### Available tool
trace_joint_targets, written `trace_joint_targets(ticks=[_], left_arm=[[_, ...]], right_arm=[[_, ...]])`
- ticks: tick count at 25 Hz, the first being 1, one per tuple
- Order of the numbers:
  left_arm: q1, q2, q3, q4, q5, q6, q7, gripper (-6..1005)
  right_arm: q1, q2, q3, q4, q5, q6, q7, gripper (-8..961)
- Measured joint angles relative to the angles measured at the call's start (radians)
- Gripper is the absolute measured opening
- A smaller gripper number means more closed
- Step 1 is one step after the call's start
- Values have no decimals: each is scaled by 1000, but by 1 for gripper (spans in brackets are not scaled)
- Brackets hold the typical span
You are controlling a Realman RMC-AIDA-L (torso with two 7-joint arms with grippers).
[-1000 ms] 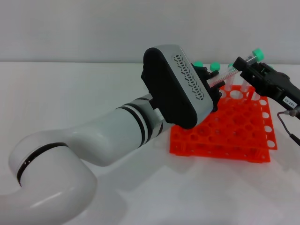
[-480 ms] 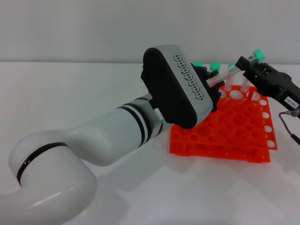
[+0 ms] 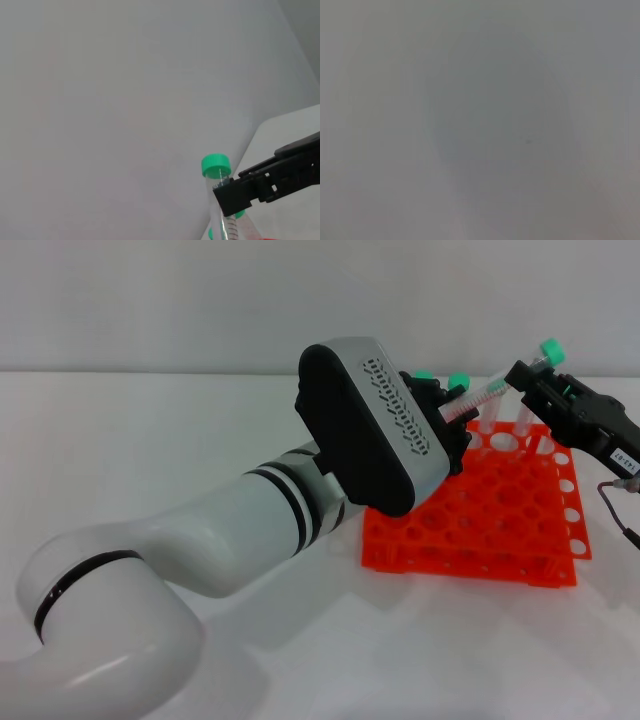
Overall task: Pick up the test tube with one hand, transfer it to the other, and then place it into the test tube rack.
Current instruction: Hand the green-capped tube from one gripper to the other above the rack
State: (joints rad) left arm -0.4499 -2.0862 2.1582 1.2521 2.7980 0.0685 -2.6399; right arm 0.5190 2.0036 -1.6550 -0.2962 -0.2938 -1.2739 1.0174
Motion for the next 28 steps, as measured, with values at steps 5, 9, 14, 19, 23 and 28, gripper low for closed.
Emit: trace_joint_targets(ticks=[5,9,14,19,23,28], left_arm=[[1,0,2,-1,0,0,0,188],[-1,0,11,-2,0,0,0,188],[-2,0,24,-4,4,-1,1,188],[-1,0,24,-9,5,-2,1,188],[-5,0,24,-11,5,-1,2,188],[-7,0,22,-11,6,-1,2,188]], right_arm=[[0,-1,-4,0,-1,-10,-2,348],[2,-1,-7,2,-3,-20,-7,322],[5,1,-8,3,-7,-21,-12,288],[2,1,-8,0,-7,-24,-14,271],[2,1,-6,-1,-7,-33,-24,263],[1,1,-6,1,-7,-36,-30,250]])
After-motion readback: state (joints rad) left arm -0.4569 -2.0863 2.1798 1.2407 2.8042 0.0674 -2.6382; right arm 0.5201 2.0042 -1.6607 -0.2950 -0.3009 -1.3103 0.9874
